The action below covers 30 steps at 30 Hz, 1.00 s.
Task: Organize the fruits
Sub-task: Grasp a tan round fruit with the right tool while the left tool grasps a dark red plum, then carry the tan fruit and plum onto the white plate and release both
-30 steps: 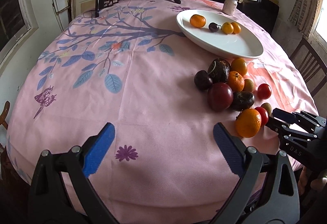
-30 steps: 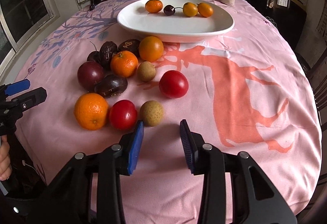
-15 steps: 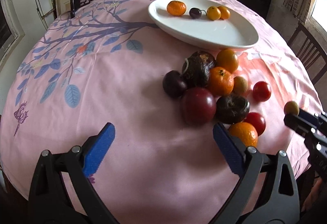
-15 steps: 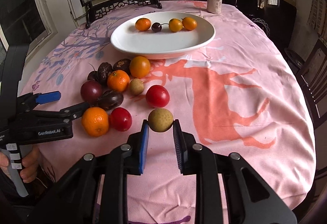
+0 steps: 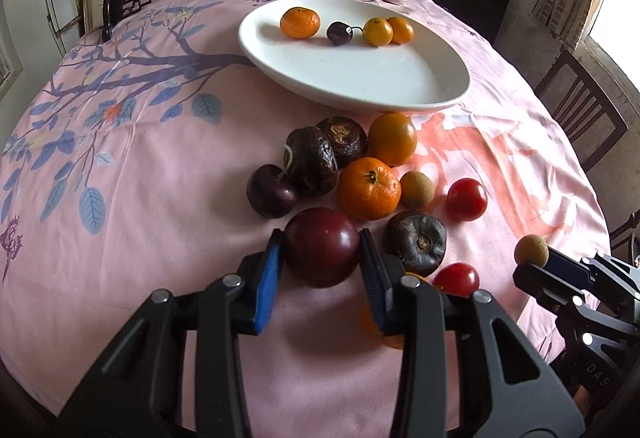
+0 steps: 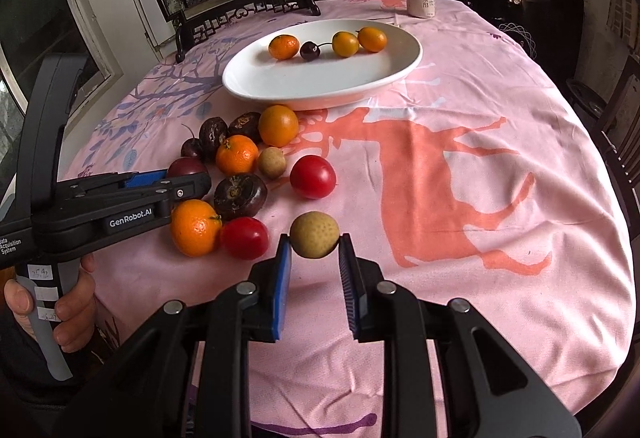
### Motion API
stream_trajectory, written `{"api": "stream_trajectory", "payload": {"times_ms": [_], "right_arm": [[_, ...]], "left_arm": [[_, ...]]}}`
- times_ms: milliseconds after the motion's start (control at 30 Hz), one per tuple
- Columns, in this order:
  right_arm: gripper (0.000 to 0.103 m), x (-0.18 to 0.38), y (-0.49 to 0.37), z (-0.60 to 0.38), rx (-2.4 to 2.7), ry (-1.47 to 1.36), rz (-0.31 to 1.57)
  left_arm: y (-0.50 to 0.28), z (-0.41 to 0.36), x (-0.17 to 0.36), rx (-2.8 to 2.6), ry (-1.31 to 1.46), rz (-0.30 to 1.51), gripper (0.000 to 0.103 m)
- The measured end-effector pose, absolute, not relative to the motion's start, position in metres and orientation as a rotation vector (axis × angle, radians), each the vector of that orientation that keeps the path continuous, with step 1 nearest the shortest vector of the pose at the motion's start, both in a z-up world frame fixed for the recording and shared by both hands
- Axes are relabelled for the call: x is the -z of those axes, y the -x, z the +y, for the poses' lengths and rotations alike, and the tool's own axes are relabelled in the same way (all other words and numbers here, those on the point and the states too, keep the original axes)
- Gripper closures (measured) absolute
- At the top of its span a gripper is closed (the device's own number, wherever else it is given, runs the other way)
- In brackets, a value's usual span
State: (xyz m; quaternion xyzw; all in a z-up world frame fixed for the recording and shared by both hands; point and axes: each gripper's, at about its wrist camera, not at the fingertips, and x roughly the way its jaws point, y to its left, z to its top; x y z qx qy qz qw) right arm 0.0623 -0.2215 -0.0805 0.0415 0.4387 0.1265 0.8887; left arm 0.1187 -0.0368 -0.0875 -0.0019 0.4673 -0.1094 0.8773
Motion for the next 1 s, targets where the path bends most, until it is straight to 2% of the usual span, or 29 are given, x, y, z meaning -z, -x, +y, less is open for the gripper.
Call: {"api": "stream_trajectory", "payload": {"times_ms": [333,533,800,1000], "right_arm": [[0.079,0.069,-0.068,-0.213,-0.273,-0.077,0.887],[0.079,0.064,-0.081,-0.211,-0.276,-0.075,0.889],[0.079,0.034,-0.166,-0.216,-0.281,-0.028,0.867],[0.079,0.047,-0.262,-0.224,-0.218,0.018,0.918]], "left_arm": [[-0.101,-0.012,0.053,0.222,0.048,0.917,0.065],[-0.119,-0.001,0.033,0.204,0.033,0.9,0.065],[-0.226,-0.018,0.002,0.151,-0.016,0.901,0.065],[-0.309,-0.045,0.031,0.128,-0.014,1.007,0.065]]}}
